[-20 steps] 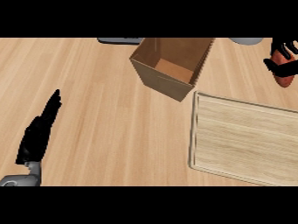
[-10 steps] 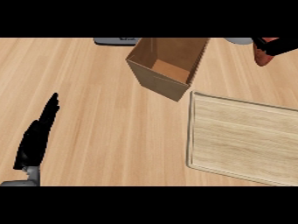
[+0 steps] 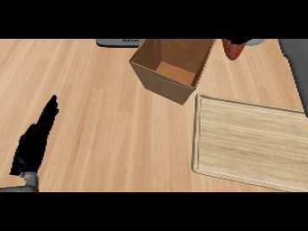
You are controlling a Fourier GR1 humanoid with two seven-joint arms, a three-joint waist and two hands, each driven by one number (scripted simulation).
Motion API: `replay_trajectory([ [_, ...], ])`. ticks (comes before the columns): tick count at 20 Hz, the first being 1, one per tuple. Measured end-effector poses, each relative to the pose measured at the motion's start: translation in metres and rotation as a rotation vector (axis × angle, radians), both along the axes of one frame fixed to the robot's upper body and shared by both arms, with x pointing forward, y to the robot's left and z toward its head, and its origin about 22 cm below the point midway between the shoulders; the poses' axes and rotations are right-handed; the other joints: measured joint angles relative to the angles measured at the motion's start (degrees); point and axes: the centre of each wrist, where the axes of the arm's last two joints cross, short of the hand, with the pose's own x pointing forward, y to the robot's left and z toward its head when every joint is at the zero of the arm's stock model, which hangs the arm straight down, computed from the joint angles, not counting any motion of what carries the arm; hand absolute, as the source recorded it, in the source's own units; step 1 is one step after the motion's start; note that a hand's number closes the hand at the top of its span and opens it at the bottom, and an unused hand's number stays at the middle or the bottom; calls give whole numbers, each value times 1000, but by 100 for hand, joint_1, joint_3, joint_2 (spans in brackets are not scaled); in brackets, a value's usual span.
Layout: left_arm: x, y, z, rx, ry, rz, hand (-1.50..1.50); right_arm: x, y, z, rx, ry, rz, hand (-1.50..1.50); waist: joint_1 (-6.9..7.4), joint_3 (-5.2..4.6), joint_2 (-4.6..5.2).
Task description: Pick the sweet potato from the tray and place it in the cardboard box
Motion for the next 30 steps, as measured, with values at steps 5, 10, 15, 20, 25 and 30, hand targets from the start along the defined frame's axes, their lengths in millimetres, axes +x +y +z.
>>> replay_trajectory([
  [5, -1, 0, -2, -7, -1, -5, 0, 6, 49, -5, -46, 42, -3, 150, 43, 0, 20],
  [10, 4, 0, -4, -3, -1, -15, 0, 8, 93, -27, -105, 86, 0, 150, 73, 0, 40],
  [15, 8, 6, -3, -4, -10, -20, 0, 8, 119, -54, -159, 137, -31, -150, 124, 0, 64],
  [20, 9, -2, -3, -6, -8, -30, 0, 8, 131, -78, -162, 208, -70, -150, 171, 1, 84],
  [25, 12, -5, 1, 0, -19, -31, 0, 6, 136, -95, -82, 241, -76, -150, 215, 3, 105],
  [30, 12, -6, 5, 1, -19, -37, 0, 7, 130, -97, 154, 257, -128, -150, 211, 5, 107],
])
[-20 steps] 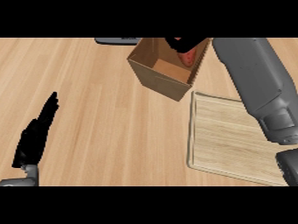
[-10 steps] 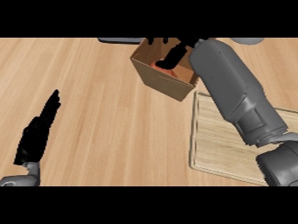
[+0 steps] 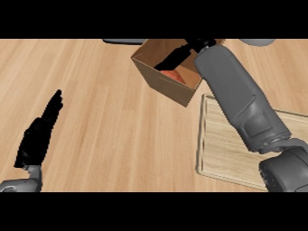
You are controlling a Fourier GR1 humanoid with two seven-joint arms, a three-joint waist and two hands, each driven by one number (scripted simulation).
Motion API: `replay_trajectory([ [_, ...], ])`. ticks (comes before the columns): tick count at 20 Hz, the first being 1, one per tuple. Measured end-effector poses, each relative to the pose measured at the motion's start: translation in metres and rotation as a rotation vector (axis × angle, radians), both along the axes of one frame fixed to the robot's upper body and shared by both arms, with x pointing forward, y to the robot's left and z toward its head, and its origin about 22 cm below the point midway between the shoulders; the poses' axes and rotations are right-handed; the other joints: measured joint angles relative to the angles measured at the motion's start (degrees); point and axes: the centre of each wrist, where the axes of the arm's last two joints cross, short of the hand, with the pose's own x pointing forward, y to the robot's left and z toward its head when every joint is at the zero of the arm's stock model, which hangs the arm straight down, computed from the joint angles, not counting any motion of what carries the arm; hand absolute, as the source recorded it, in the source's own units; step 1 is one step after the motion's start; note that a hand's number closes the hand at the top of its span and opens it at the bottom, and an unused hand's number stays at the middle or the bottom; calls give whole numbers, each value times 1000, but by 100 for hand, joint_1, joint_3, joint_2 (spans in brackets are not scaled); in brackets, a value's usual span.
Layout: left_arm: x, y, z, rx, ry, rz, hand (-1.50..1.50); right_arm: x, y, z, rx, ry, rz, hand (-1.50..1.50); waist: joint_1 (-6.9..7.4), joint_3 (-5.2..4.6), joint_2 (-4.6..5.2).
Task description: Pick the sweet potato from the tray and place it in the cardboard box
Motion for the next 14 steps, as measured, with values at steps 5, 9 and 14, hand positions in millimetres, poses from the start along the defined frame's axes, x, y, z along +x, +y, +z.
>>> replay_trajectory([
  [5, 0, -1, 0, 1, 0, -4, 0, 8, -26, 18, 239, 36, -77, -150, 25, 2, 18],
  [9, -2, 0, -1, -3, 0, -7, 0, 14, -69, 29, 390, 51, -144, -150, 29, 2, 28],
  [14, 0, -1, -1, -2, -5, -15, 0, 15, -132, 45, 482, 38, -278, -150, 84, 4, 70],
])
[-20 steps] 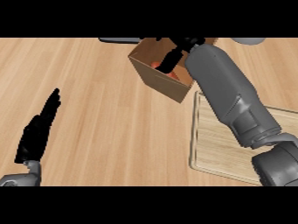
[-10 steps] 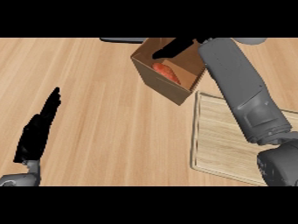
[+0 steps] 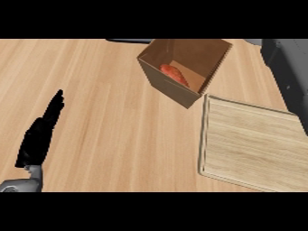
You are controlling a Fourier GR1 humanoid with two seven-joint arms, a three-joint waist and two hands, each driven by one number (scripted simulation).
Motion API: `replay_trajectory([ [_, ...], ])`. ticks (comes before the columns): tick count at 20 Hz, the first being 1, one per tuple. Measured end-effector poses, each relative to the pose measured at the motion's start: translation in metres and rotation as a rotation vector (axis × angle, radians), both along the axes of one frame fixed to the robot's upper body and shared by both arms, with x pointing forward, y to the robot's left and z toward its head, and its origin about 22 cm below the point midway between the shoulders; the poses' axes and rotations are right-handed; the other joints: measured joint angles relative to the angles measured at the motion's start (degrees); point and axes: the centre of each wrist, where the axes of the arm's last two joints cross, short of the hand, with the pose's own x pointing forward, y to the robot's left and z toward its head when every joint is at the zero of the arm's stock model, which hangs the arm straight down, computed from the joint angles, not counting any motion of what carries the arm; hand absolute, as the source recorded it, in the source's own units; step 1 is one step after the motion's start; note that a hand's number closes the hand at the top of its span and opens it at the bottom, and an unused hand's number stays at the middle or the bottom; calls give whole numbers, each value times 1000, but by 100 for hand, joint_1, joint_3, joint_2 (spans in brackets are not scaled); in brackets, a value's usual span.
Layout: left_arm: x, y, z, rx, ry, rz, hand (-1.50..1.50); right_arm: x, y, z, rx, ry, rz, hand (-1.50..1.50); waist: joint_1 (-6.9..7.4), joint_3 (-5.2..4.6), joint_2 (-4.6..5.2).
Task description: Pick the sweet potato from the tray and place it in the cardboard box
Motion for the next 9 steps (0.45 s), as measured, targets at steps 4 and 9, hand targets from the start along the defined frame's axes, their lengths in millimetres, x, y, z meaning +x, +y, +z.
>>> replay_trajectory([
  [4, -1, -6, -2, -4, -6, -4, 0, -9, -60, 2, 48, -4, -67, -150, 33, 7, 34],
  [9, 3, -6, 4, -1, -21, -13, 0, -25, -117, 9, 60, -19, -77, -150, 105, 9, 70],
])
